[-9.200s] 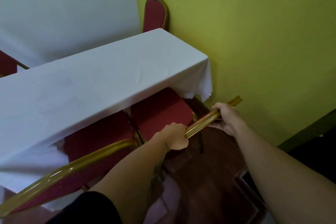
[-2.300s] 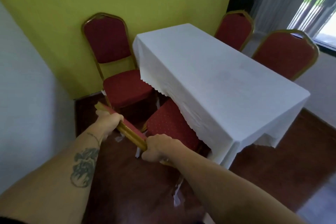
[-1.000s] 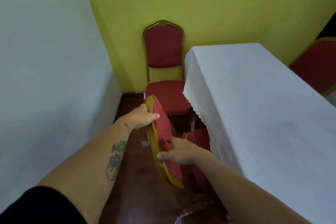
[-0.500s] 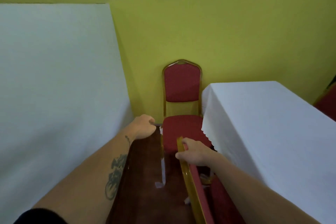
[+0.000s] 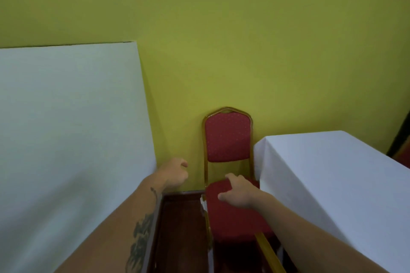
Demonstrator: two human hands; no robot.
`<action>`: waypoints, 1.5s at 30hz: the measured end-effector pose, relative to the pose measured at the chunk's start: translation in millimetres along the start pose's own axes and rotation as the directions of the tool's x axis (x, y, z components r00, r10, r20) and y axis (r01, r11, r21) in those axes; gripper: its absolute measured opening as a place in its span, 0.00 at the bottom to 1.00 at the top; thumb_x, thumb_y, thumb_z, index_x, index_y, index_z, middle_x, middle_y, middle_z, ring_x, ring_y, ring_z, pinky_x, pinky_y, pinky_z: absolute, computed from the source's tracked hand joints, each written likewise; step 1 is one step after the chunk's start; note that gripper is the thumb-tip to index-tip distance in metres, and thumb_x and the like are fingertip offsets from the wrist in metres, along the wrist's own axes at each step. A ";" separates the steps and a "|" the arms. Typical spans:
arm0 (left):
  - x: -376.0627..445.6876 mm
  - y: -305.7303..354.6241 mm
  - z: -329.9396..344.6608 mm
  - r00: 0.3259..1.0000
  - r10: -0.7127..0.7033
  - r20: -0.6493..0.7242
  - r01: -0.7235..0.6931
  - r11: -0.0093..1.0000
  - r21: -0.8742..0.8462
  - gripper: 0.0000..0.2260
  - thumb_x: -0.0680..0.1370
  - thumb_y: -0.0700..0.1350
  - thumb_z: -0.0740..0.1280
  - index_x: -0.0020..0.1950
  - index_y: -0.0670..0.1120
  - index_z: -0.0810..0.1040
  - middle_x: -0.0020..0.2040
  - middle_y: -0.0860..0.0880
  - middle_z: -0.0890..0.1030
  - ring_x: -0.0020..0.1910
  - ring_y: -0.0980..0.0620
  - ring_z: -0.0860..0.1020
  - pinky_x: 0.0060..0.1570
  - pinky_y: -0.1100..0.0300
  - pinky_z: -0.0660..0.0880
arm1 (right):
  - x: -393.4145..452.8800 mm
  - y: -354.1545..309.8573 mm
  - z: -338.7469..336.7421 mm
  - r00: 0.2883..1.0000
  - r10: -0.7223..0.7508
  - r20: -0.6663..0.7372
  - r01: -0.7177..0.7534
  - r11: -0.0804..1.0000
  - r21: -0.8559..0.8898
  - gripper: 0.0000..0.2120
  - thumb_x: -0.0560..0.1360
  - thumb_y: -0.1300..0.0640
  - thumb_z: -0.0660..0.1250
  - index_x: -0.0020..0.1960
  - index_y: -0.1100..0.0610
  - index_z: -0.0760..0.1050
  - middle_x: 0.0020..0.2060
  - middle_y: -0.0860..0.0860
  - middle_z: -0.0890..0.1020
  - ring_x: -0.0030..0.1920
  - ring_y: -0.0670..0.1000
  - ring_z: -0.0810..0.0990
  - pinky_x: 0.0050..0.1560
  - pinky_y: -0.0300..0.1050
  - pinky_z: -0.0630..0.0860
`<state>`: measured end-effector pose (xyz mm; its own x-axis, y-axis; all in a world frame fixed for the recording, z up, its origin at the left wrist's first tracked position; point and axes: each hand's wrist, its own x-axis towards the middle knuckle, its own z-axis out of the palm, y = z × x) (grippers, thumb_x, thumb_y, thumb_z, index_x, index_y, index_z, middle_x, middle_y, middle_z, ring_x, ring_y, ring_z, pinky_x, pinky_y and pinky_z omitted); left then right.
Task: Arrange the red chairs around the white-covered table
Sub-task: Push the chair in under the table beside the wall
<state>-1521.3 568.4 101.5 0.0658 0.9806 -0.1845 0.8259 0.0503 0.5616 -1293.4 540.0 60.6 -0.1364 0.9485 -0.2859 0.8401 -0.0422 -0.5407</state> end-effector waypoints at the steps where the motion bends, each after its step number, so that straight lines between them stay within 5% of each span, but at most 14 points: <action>1: 9.8 0.4 -4.3 1.000 0.010 0.000 -0.010 1.000 0.014 0.21 0.80 0.41 0.63 0.74 0.46 0.74 0.68 0.42 0.78 0.66 0.43 0.77 0.64 0.55 0.74 | 13.2 -2.7 -3.2 1.000 0.005 -0.011 -0.005 1.000 0.005 0.44 0.76 0.42 0.68 0.85 0.53 0.52 0.82 0.59 0.58 0.76 0.63 0.67 0.72 0.61 0.71; 5: 60.9 4.5 -17.8 0.999 0.049 -0.002 -0.049 0.996 0.075 0.22 0.81 0.40 0.60 0.76 0.46 0.71 0.75 0.42 0.71 0.70 0.42 0.73 0.65 0.53 0.73 | 67.3 -8.4 -20.5 0.999 0.026 -0.032 -0.025 0.998 0.058 0.44 0.75 0.42 0.68 0.84 0.52 0.53 0.81 0.59 0.59 0.74 0.63 0.70 0.71 0.63 0.73; 10: 155.3 16.1 -28.1 0.995 0.098 -0.021 -0.094 0.988 0.121 0.23 0.79 0.40 0.58 0.76 0.46 0.72 0.70 0.41 0.75 0.55 0.44 0.79 0.44 0.58 0.75 | 156.7 0.3 -53.6 0.998 0.036 -0.058 -0.029 0.993 0.114 0.41 0.78 0.44 0.68 0.84 0.52 0.54 0.79 0.60 0.61 0.70 0.61 0.73 0.69 0.59 0.74; 16: 274.3 33.6 -37.0 0.994 0.106 0.003 -0.105 0.982 0.155 0.22 0.79 0.42 0.58 0.73 0.47 0.75 0.71 0.42 0.75 0.59 0.43 0.79 0.54 0.54 0.78 | 266.8 14.1 -102.0 0.994 0.092 -0.058 -0.077 0.972 0.224 0.38 0.80 0.46 0.69 0.84 0.55 0.56 0.78 0.59 0.65 0.71 0.60 0.71 0.68 0.53 0.71; 19: 309.3 37.1 -39.2 0.993 0.113 -0.030 -0.106 0.981 0.164 0.22 0.77 0.42 0.59 0.70 0.47 0.78 0.67 0.43 0.79 0.57 0.43 0.80 0.54 0.54 0.79 | 294.5 15.4 -115.4 0.991 0.123 -0.056 -0.100 0.946 0.307 0.36 0.81 0.49 0.68 0.83 0.58 0.57 0.68 0.56 0.74 0.64 0.55 0.74 0.64 0.49 0.72; 22: 366.3 36.5 -37.2 0.992 0.112 -0.061 -0.099 0.977 0.187 0.21 0.77 0.44 0.59 0.68 0.48 0.80 0.65 0.44 0.81 0.59 0.43 0.80 0.57 0.52 0.79 | 345.1 18.4 -125.4 0.983 0.181 -0.029 -0.158 0.918 0.363 0.34 0.82 0.50 0.68 0.82 0.58 0.58 0.61 0.52 0.73 0.62 0.53 0.73 0.67 0.50 0.71; 29: 510.8 7.2 -15.8 0.980 0.149 -0.130 -0.107 0.953 0.283 0.17 0.80 0.45 0.60 0.67 0.45 0.78 0.67 0.45 0.78 0.67 0.44 0.74 0.63 0.50 0.74 | 467.1 18.6 -144.3 0.948 0.318 0.004 -0.294 0.872 0.390 0.35 0.82 0.49 0.67 0.83 0.56 0.57 0.78 0.57 0.67 0.75 0.60 0.69 0.72 0.56 0.70; 40: 683.6 -31.3 26.7 0.983 0.170 0.065 -0.177 0.977 0.121 0.28 0.79 0.48 0.64 0.78 0.45 0.63 0.73 0.44 0.70 0.71 0.42 0.68 0.67 0.47 0.70 | 673.3 -8.7 -150.5 0.848 0.529 -0.038 -0.418 0.710 0.567 0.39 0.79 0.53 0.68 0.83 0.60 0.52 0.77 0.58 0.67 0.73 0.62 0.70 0.64 0.63 0.74; 45: 722.9 -30.6 38.2 0.971 0.167 0.172 -0.160 0.986 -0.056 0.24 0.76 0.47 0.66 0.72 0.47 0.71 0.68 0.45 0.76 0.66 0.43 0.74 0.65 0.48 0.73 | 724.5 -13.5 -144.0 0.707 0.702 -0.085 -0.423 0.517 0.744 0.50 0.79 0.51 0.66 0.82 0.63 0.32 0.77 0.61 0.66 0.72 0.65 0.70 0.64 0.70 0.73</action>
<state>-1477.7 1268.6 -79.9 0.2985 0.9277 -0.2241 0.7723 -0.0968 0.6279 -1327.9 1273.0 -25.2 0.5376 0.6681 -0.5144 0.1011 -0.6567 -0.7473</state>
